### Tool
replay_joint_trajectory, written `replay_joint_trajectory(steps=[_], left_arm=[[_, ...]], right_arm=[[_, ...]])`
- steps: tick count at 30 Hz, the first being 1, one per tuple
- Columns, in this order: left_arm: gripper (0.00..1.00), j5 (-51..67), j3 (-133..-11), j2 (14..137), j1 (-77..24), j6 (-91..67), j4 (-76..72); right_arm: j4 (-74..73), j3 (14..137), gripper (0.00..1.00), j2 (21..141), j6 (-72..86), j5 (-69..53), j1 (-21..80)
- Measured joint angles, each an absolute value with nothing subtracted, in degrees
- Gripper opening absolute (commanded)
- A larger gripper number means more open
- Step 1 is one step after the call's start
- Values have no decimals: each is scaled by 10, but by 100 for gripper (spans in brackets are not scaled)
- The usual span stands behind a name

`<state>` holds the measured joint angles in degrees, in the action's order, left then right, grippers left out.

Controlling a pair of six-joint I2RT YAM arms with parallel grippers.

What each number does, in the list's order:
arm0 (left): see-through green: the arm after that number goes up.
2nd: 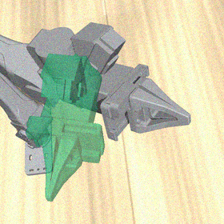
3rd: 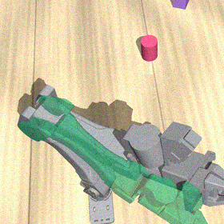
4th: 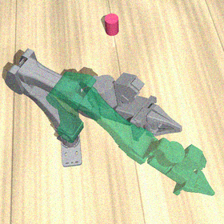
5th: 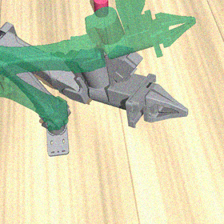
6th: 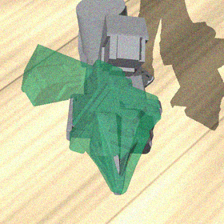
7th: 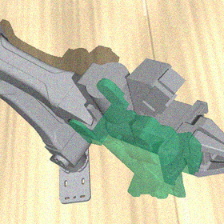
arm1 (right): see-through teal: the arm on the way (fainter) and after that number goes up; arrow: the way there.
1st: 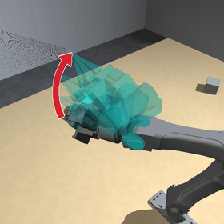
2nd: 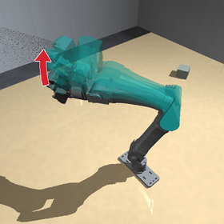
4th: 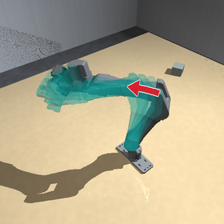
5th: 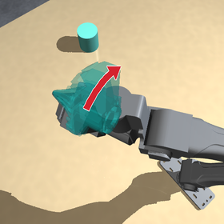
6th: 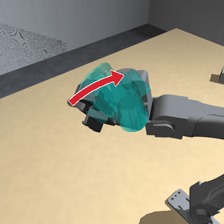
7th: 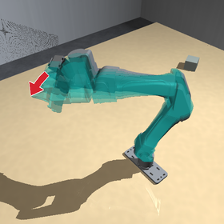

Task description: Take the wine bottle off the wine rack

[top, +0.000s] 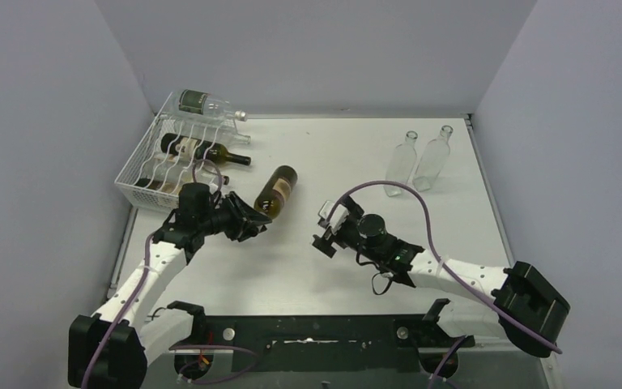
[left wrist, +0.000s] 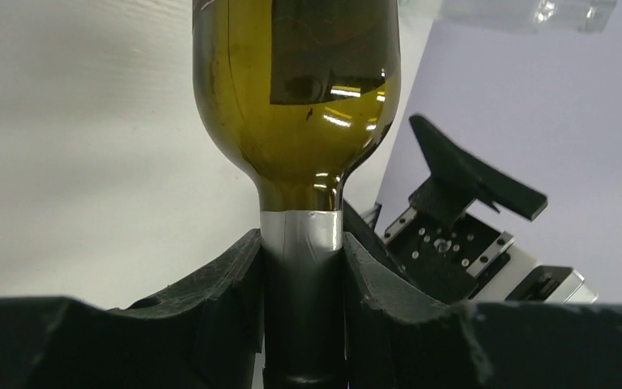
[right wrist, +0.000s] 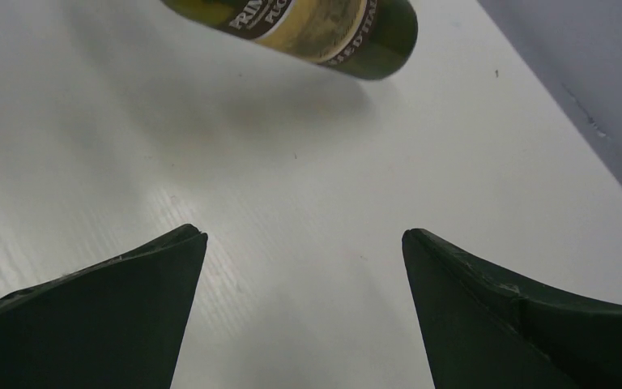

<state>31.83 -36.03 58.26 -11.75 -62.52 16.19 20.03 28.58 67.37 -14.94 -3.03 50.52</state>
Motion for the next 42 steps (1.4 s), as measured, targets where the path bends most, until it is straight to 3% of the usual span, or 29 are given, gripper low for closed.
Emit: replay_joint_trajectory(steps=[5, 16, 33, 37, 42], left_arm=[[0, 357, -360, 582, -155, -620, 164], [0, 386, -349, 591, -197, -590, 202], [0, 418, -336, 595, -206, -569, 207], [0, 422, -335, 597, -206, -563, 206], [0, 423, -335, 599, -206, -562, 203]], right_arm=[[257, 293, 98, 700, -236, -53, 505], [246, 347, 98, 756, -413, -222, 498], [227, 416, 99, 900, -486, -299, 480], [240, 425, 90, 924, -489, -301, 480], [244, 424, 92, 924, -495, -301, 479]])
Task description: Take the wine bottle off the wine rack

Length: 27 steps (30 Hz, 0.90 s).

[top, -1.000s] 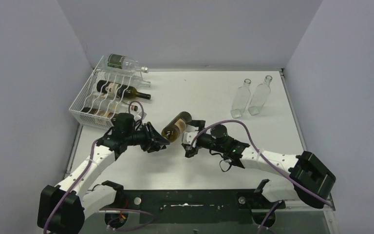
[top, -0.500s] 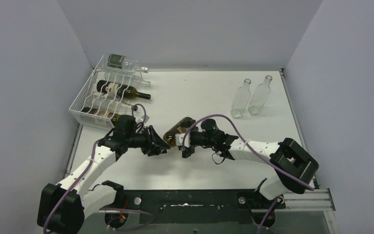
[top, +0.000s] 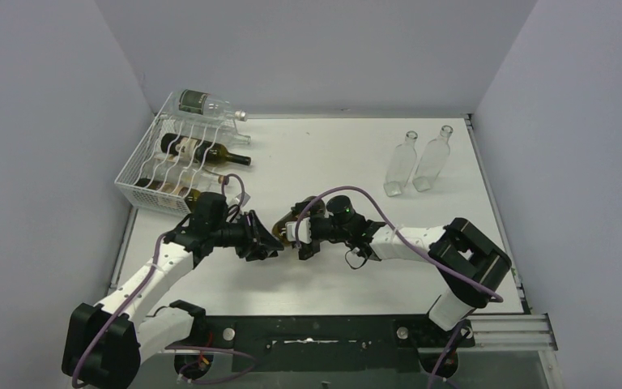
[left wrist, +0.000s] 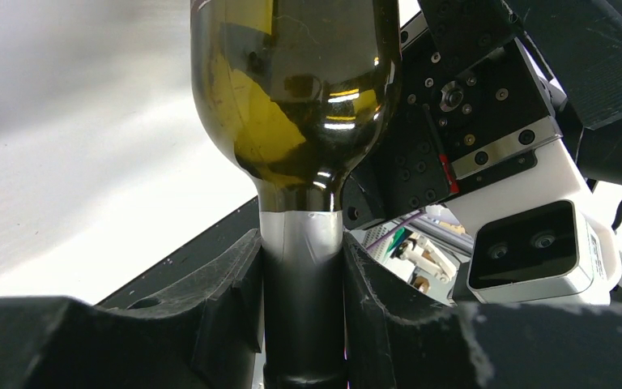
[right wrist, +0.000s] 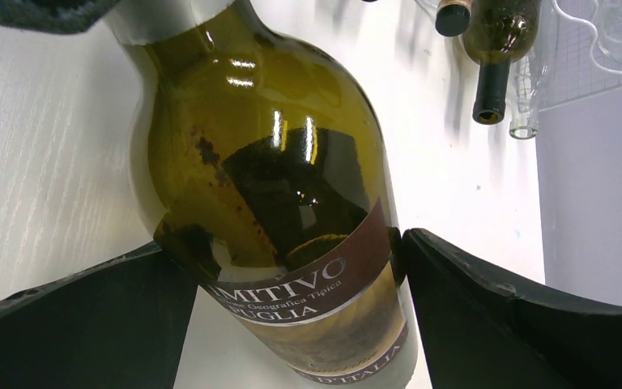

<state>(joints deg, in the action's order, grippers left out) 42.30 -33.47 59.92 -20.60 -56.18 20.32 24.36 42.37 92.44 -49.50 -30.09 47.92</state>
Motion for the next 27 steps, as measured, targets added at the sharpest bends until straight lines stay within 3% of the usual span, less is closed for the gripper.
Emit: replay_joint_trajectory(steps=[4, 8, 17, 18, 27], left_arm=[[0, 423, -335, 600, -206, -562, 202], [10, 423, -335, 601, -206, -562, 202], [68, 440, -335, 593, -207, -559, 189], [79, 443, -335, 588, -208, -558, 187], [83, 444, -344, 559, -209, -546, 186]], right_arm=[[244, 423, 92, 925, -495, -301, 479], [244, 423, 86, 925, -495, -301, 479], [259, 420, 72, 924, -496, -298, 482], [267, 415, 72, 924, -493, -297, 483], [316, 357, 60, 889, -456, -283, 485]])
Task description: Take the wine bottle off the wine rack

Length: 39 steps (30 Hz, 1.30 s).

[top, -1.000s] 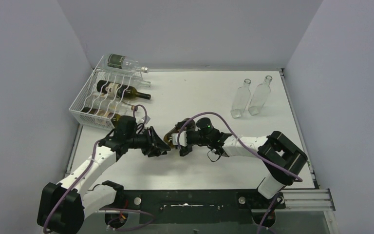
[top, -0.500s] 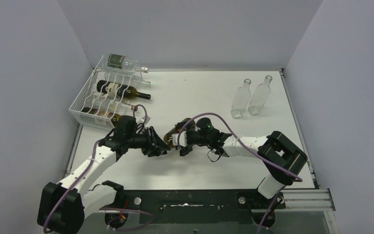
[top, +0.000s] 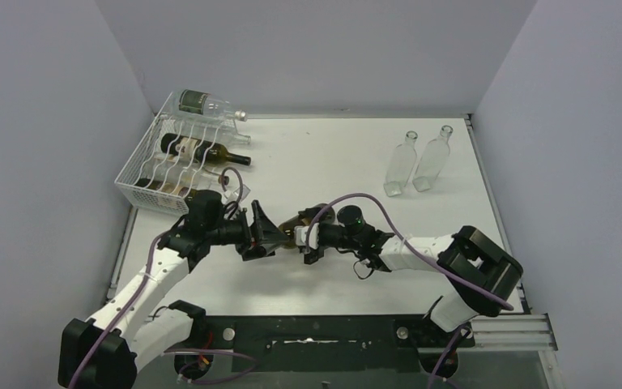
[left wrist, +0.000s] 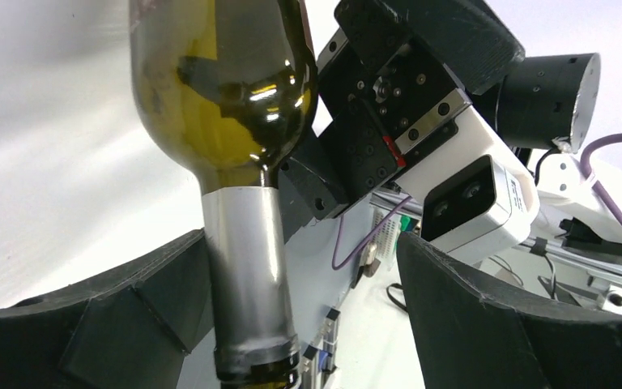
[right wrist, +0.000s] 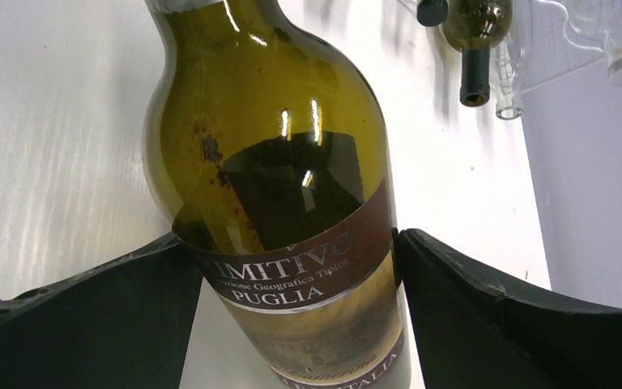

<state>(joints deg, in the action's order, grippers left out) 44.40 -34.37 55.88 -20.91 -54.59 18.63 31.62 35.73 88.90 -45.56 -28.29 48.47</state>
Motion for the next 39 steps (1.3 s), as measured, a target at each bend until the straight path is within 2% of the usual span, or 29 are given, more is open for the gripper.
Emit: replay_joint_trajectory(steps=[2, 14, 19, 23, 29, 39], left_arm=[[84, 438, -346, 555, -209, -542, 186], [84, 369, -400, 538, -208, -518, 227], [86, 240, -509, 511, -199, -482, 308], [86, 147, -566, 457, -195, -471, 302], [86, 93, -524, 360, -194, -477, 251], [86, 98, -457, 363, -194, -506, 242]], right_arm=[[334, 336, 56, 875, -442, -275, 485], [463, 233, 53, 812, -324, -222, 483], [507, 192, 49, 763, -258, -216, 459], [554, 169, 49, 742, -199, -189, 426], [626, 168, 46, 760, -120, -91, 392], [731, 245, 42, 876, 3, 19, 315]])
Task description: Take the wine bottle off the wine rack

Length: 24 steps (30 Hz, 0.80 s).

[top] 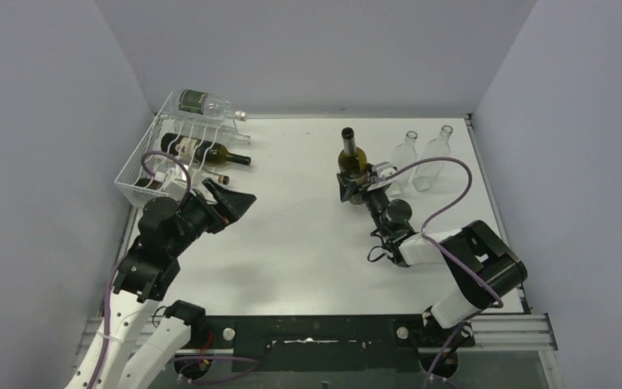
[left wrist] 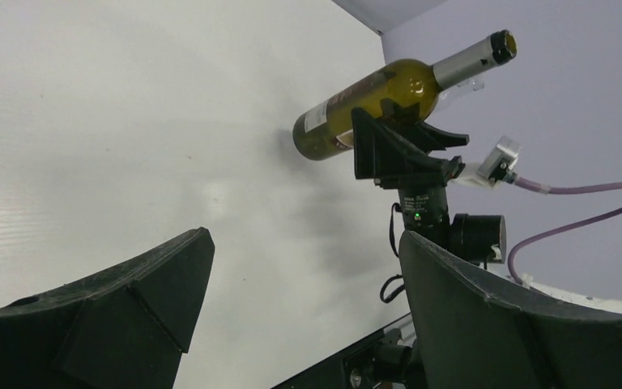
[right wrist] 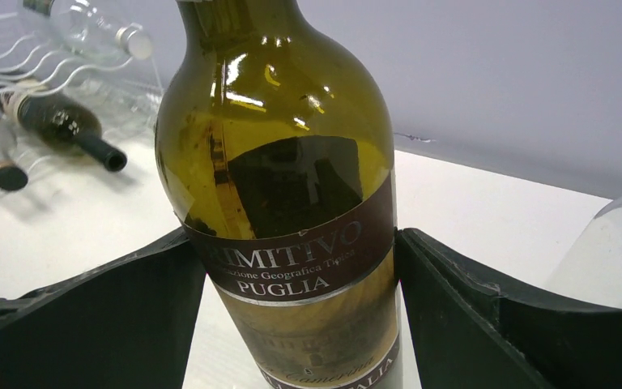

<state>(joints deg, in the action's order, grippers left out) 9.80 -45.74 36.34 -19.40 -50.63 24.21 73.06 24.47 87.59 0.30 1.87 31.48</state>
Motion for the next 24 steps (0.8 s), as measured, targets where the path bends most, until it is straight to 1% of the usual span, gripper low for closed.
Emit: replay_joint_trajectory(steps=[8, 16, 21, 24], left_arm=[[86, 112, -442, 341, -194, -523, 232], [86, 118, -442, 337, -194, -526, 227], [86, 117, -442, 331, -194, -535, 227], [86, 116, -441, 324, -194, -538, 226]], right_arm=[[808, 267, 43, 968, 63, 41, 276], [836, 267, 46, 1022, 69, 41, 265], [864, 267, 52, 1039, 74, 41, 262], [877, 267, 58, 1047, 82, 42, 259]])
